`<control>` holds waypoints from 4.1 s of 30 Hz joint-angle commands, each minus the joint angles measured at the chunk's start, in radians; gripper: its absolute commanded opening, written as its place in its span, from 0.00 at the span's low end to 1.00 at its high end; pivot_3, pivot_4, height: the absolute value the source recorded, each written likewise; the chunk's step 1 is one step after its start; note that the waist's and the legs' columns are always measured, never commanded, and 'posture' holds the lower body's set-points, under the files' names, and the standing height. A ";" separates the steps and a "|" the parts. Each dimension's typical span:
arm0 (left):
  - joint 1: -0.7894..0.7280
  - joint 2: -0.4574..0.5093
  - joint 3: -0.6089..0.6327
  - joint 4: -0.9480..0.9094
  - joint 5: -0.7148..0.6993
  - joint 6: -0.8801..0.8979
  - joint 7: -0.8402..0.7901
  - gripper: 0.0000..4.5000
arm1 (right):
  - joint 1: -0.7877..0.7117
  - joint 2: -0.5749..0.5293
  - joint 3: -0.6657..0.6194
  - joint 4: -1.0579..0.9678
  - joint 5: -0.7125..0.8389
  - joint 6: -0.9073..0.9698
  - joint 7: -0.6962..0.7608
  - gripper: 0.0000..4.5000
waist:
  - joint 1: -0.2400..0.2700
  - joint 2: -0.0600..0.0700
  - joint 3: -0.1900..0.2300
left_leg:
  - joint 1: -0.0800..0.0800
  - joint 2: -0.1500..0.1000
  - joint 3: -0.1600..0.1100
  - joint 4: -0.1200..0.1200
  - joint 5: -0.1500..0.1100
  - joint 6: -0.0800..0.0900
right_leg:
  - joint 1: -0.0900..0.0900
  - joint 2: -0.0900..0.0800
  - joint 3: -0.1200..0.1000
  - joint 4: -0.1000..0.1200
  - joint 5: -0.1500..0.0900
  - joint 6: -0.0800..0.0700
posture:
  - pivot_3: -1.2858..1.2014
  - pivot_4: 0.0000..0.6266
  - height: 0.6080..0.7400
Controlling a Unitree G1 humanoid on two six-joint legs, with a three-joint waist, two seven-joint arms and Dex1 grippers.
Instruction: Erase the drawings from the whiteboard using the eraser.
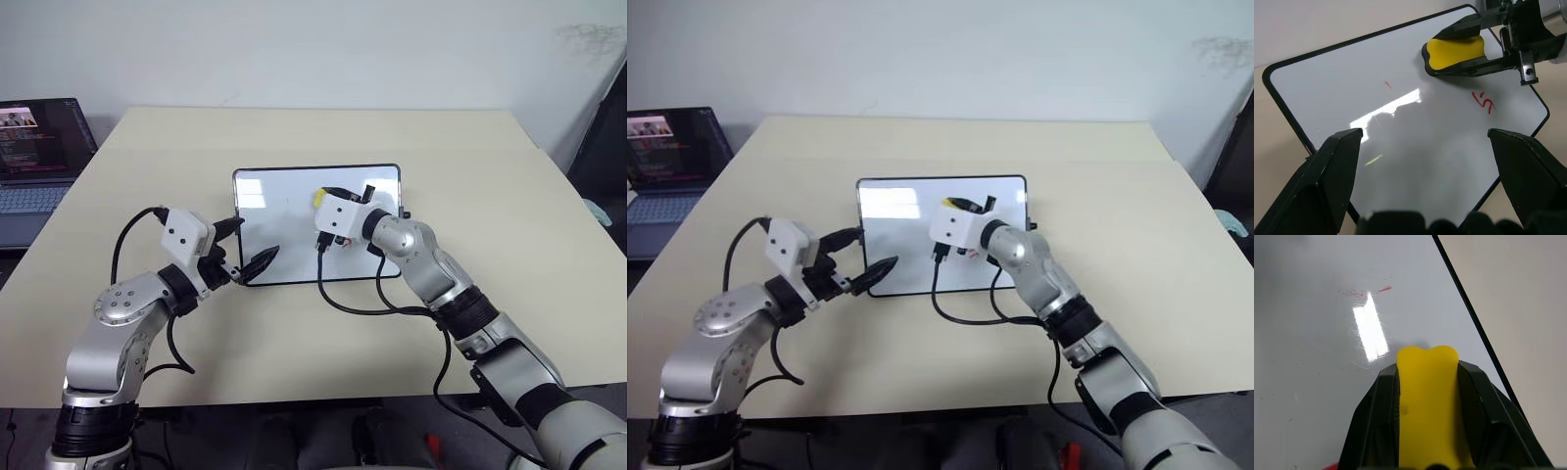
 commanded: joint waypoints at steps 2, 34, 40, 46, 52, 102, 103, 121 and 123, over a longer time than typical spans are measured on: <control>-0.010 0.003 0.014 -0.024 -0.011 -0.009 0.002 1.00 | 0.078 -0.033 0.071 -0.014 -0.001 0.039 0.163 0.29 | 0.000 0.000 0.000 | 0.000 0.000 0.000 0.000 0.000 0.000 | 0.000 0.000 0.000 0.000 0.000 0.000 | 0.52 0.24 1.00; -0.008 0.004 0.015 -0.018 -0.013 -0.006 0.003 1.00 | -0.154 0.138 0.024 0.193 -0.032 -0.064 -0.103 0.29 | -0.002 0.001 0.001 | -0.010 0.000 -0.001 0.001 0.000 0.000 | -0.008 0.000 -0.003 0.000 0.000 0.000 | 0.52 0.24 1.00; -0.004 0.002 0.015 -0.021 -0.014 -0.006 0.006 1.00 | -0.115 0.123 0.077 0.206 -0.011 -0.058 0.054 0.29 | -0.002 0.001 0.001 | -0.014 0.001 -0.001 0.000 -0.001 -0.001 | -0.012 -0.001 -0.001 0.000 0.000 0.000 | 0.52 0.24 1.00; -0.005 0.001 0.013 -0.021 -0.014 -0.007 0.007 1.00 | -0.068 0.097 0.107 0.156 -0.025 -0.016 0.158 0.29 | -0.002 0.001 0.001 | -0.012 0.001 -0.001 0.000 -0.001 -0.001 | -0.011 -0.001 -0.002 0.001 0.000 0.000 | 0.52 0.24 1.00; -0.010 0.002 0.010 -0.018 -0.013 -0.007 0.004 1.00 | -0.143 0.122 0.028 0.202 -0.026 -0.057 -0.040 0.29 | 0.001 0.001 0.001 | -0.012 0.001 -0.001 0.001 0.000 0.000 | -0.011 -0.001 -0.003 0.001 0.000 0.000 | 0.52 0.24 1.00; -0.045 -0.031 -0.219 0.010 0.068 -0.097 -0.106 1.00 | 0.740 -0.219 -0.236 -0.578 0.238 -0.166 0.024 0.29 | -0.001 0.001 0.001 | -0.019 -0.001 0.002 0.001 -0.002 -0.002 | -0.016 0.004 -0.002 -0.001 -0.003 0.004 | 0.52 0.24 1.00; -0.047 -0.032 -0.220 0.013 0.070 -0.098 -0.107 1.00 | 0.737 -0.217 -0.231 -0.562 0.231 -0.182 0.017 0.29 | -0.002 0.001 0.001 | -0.019 -0.001 0.002 0.001 -0.002 -0.002 | -0.016 0.004 -0.001 0.000 -0.003 0.004 | 0.52 0.24 1.00; -0.035 -0.014 -0.203 0.065 0.111 -0.133 -0.123 1.00 | 0.331 -0.055 -0.136 -0.084 0.098 -0.298 -0.095 0.29 | 0.003 0.001 0.001 | -0.019 -0.001 0.002 0.002 -0.002 -0.003 | -0.015 0.005 0.000 0.000 0.000 0.000 | 0.52 0.24 1.00; -0.035 -0.013 -0.201 0.064 0.111 -0.133 -0.123 1.00 | 0.362 -0.071 -0.109 -0.089 0.093 -0.287 -0.052 0.29 | 0.002 0.001 0.001 | -0.018 -0.001 0.002 0.002 -0.002 -0.003 | -0.015 0.004 -0.001 0.000 0.000 0.000 | 0.52 0.24 1.00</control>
